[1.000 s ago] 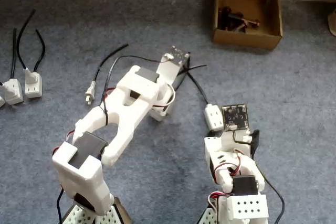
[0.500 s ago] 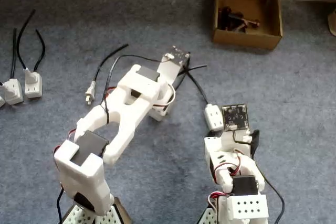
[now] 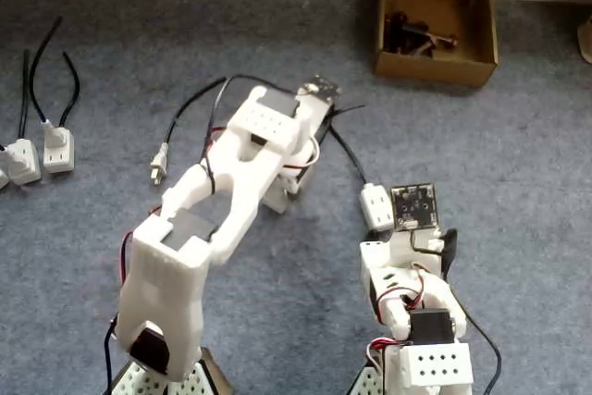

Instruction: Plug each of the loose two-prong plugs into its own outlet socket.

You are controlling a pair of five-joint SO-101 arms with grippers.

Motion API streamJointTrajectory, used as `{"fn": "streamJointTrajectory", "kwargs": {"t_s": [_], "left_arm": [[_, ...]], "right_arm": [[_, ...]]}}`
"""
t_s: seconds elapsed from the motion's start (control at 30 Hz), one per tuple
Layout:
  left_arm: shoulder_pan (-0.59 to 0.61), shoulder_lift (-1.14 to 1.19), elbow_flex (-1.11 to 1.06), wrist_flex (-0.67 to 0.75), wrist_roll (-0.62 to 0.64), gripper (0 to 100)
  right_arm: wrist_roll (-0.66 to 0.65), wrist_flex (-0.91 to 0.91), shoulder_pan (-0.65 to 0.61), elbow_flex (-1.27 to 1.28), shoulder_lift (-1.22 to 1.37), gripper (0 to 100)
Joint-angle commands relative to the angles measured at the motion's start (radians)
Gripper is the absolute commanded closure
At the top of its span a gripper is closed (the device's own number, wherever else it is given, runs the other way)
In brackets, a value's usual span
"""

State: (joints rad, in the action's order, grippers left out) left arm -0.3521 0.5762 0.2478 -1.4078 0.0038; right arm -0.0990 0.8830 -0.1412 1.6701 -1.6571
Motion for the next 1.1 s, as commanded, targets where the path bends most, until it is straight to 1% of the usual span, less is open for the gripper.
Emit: {"fn": "streamJointTrajectory", "kwargs": {"t_s": [0.0,0.13,0.3,0.63,0.8,0.87,0.97,1.07], "left_arm": [[-0.001,0.008,0.041,-0.005,0.005,100],[0.028,0.008,0.074,-0.005,0.005,100],[0.116,0.007,0.137,-0.011,0.005,100],[0.314,0.007,0.415,-0.184,0.003,100],[0.427,0.007,0.558,-0.252,0.003,100],[0.484,0.01,0.59,-0.261,0.003,100],[0.573,0.015,0.61,-0.258,-0.003,100],[0.645,0.016,0.611,-0.252,-0.074,100]], "right_arm": [[0.0,0.004,0.015,0.007,-0.013,55.1],[0.0,0.004,0.015,0.008,-0.013,55.1],[0.0,0.004,0.015,0.008,-0.013,55.1],[-0.002,0.004,0.015,0.008,-0.013,55.1],[-0.012,-0.001,0.013,0.03,-0.021,55.1],[-0.046,-0.001,0.013,0.039,-0.041,55.1],[-0.051,0.002,0.012,0.064,-0.081,55.1],[-0.051,0.005,0.01,0.079,-0.124,55.1]]}}
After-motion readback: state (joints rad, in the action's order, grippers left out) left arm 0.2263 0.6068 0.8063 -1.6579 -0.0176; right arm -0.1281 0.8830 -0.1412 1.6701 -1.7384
